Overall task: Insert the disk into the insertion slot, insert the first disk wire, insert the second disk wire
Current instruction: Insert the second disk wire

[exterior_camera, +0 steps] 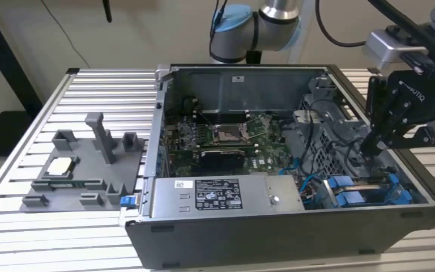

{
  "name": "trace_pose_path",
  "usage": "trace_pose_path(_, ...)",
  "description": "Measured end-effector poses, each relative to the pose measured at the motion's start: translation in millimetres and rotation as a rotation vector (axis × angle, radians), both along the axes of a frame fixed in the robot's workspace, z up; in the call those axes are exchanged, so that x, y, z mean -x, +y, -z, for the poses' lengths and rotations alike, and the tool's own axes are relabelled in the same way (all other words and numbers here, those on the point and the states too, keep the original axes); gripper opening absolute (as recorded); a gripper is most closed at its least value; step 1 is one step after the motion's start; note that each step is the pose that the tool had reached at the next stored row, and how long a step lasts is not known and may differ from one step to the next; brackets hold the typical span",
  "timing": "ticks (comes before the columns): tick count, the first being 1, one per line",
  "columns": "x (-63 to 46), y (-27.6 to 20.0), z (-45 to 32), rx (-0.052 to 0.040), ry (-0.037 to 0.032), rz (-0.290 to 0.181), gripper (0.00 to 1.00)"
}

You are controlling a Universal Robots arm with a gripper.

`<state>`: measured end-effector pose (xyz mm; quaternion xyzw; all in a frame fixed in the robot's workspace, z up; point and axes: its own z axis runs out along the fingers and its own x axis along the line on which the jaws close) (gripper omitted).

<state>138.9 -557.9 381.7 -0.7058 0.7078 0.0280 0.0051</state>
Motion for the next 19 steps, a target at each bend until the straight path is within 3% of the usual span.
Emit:
trace_pose_path(12,-4.1,-14.1,12.6,-0.0005,0.0296,0.000,0.16)
trace_pose_path(19,-4.2,-14.5,13.5,-0.0005,0.0306,0.000,0.16)
